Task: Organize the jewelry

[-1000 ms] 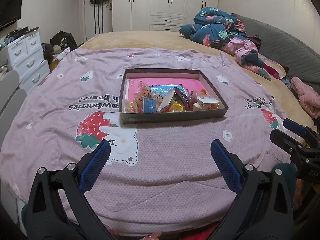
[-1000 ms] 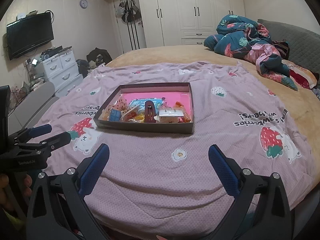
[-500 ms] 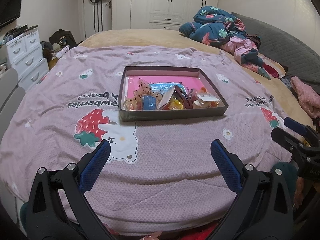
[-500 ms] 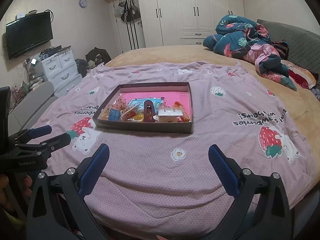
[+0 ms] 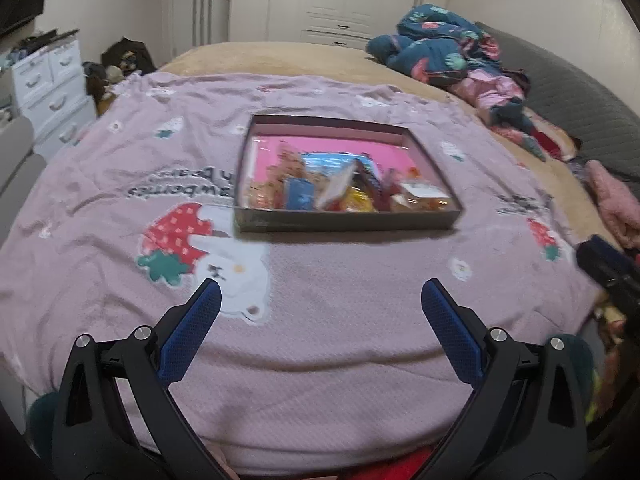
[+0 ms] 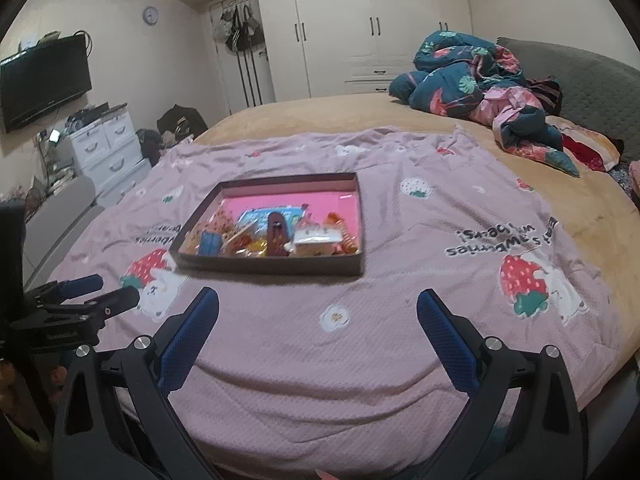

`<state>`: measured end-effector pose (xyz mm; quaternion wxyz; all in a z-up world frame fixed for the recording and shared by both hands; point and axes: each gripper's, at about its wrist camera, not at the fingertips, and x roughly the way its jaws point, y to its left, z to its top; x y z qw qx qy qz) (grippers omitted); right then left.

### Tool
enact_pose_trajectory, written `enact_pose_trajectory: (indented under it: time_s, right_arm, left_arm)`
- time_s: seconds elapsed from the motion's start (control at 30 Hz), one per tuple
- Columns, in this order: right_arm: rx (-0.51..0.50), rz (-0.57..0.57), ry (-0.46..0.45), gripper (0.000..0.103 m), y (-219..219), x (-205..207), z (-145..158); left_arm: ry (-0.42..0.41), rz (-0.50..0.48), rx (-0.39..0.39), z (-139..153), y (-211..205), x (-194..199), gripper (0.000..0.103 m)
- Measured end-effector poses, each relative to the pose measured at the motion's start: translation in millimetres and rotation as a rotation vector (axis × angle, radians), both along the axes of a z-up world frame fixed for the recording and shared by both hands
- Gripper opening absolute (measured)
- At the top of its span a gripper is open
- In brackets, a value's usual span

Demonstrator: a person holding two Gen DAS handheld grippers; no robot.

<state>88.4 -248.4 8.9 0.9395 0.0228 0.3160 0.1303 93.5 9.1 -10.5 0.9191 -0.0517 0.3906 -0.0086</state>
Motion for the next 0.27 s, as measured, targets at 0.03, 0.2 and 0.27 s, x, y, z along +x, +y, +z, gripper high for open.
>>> enact_pose_trajectory:
  time_s: [0.03,0.2,0.27]
  right_arm:
    - [0.004,-0.017,0.002,0.099,-6,5,-1]
    - [0.032,-0.113,0.048,0.099,-45,44,-13]
    - [0.017,-0.169,0.067,0.099,-67,69,-23]
  left_arm:
    - [0.010,0.010,0.000,-2,4,5,0.094]
    - [0.050,0.128,0.028,-12,38,41,0.094]
    - [0.056,0.175,0.048,-15,55,52,0.094]
